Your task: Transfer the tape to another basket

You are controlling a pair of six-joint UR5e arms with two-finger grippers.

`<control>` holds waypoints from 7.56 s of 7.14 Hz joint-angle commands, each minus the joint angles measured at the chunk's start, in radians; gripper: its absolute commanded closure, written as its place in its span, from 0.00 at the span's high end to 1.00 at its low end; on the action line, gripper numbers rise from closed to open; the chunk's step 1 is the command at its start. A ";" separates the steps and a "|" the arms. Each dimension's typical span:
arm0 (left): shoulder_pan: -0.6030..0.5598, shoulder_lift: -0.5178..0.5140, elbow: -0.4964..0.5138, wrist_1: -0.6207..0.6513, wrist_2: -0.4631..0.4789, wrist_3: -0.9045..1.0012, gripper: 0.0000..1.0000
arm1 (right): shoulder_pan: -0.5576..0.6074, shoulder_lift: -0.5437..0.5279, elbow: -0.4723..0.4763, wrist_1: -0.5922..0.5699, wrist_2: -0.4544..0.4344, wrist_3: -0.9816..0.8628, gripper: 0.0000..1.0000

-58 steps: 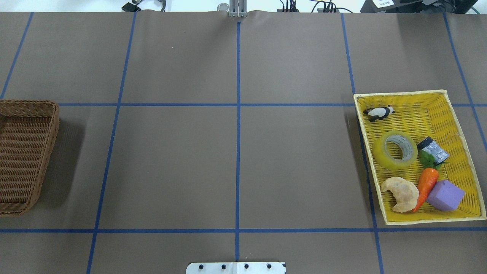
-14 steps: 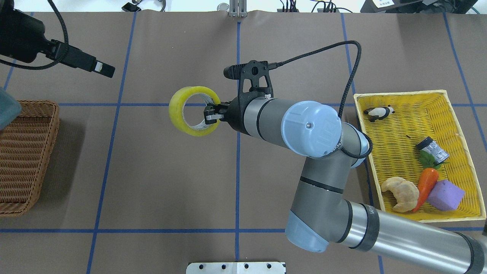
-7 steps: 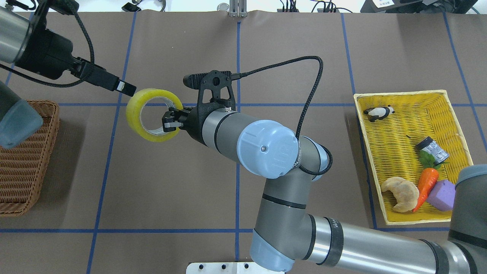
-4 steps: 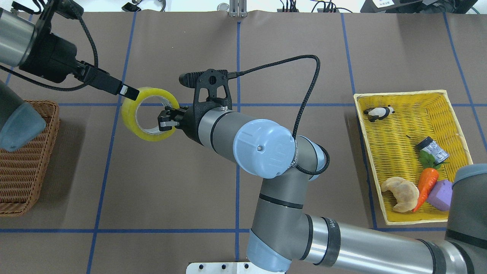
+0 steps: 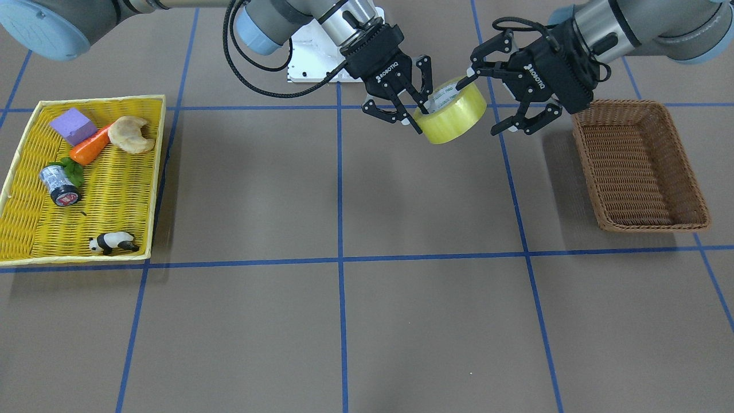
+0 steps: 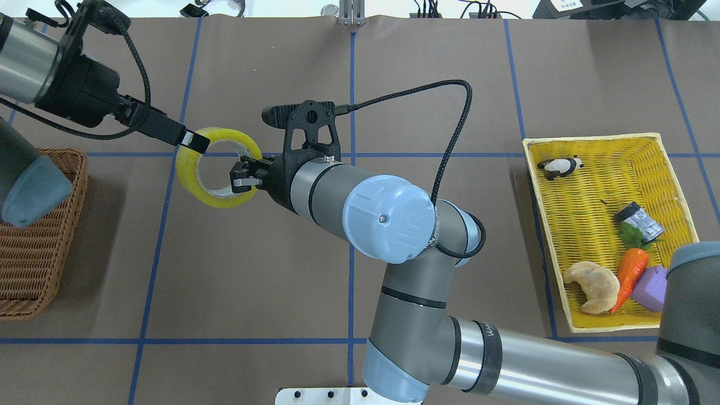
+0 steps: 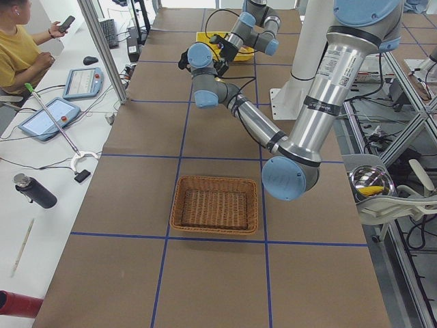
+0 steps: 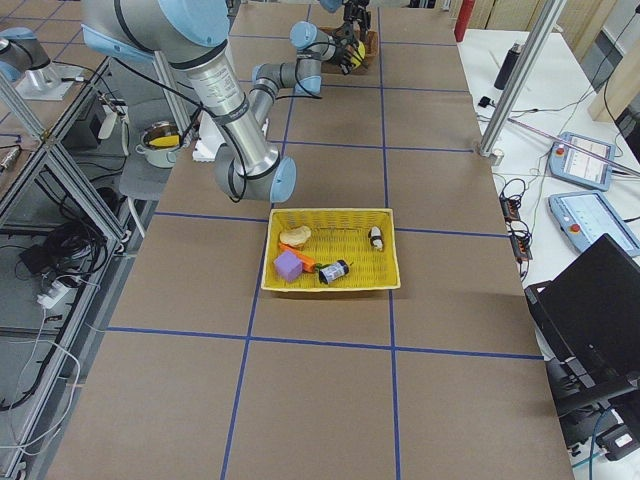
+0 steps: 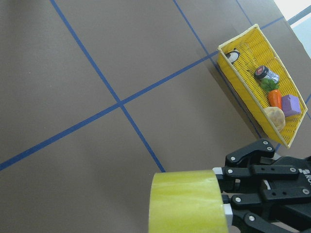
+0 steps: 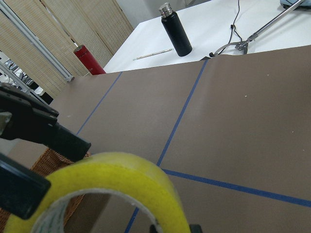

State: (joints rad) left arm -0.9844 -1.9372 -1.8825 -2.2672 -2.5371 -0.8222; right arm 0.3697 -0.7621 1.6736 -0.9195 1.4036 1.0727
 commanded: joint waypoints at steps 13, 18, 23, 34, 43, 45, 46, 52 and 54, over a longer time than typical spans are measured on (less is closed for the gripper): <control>0.012 0.009 0.013 0.002 0.001 -0.031 0.00 | 0.005 -0.164 0.138 0.077 0.009 0.016 1.00; 0.000 0.061 0.020 0.002 0.001 -0.029 0.00 | 0.306 -0.244 0.132 -0.222 0.287 0.007 1.00; -0.215 0.242 0.025 -0.012 -0.021 -0.022 0.00 | 0.677 -0.311 0.013 -0.561 0.680 -0.501 1.00; -0.450 0.377 0.646 -0.690 -0.224 -0.092 0.09 | 1.029 -0.602 0.014 -0.766 0.844 -1.198 1.00; -0.447 0.372 0.482 -0.742 0.221 0.169 0.98 | 1.028 -0.599 0.014 -0.759 0.842 -1.186 1.00; -0.471 0.368 0.485 -0.651 0.348 0.446 0.98 | 1.028 -0.596 0.012 -0.759 0.842 -1.185 1.00; -0.535 0.365 0.484 -0.535 0.385 0.653 0.98 | 1.028 -0.597 0.012 -0.759 0.842 -1.186 1.00; -0.599 0.354 0.376 0.356 0.288 0.943 0.99 | 1.029 -0.606 0.009 -0.759 0.839 -1.188 1.00; -0.605 0.382 0.373 0.500 0.256 0.943 0.99 | 1.029 -0.617 0.009 -0.759 0.841 -1.191 1.00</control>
State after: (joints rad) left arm -1.5853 -1.5683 -1.5071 -1.8549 -2.2563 0.1214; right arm 1.3988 -1.3745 1.6828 -1.6782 2.2427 -0.1163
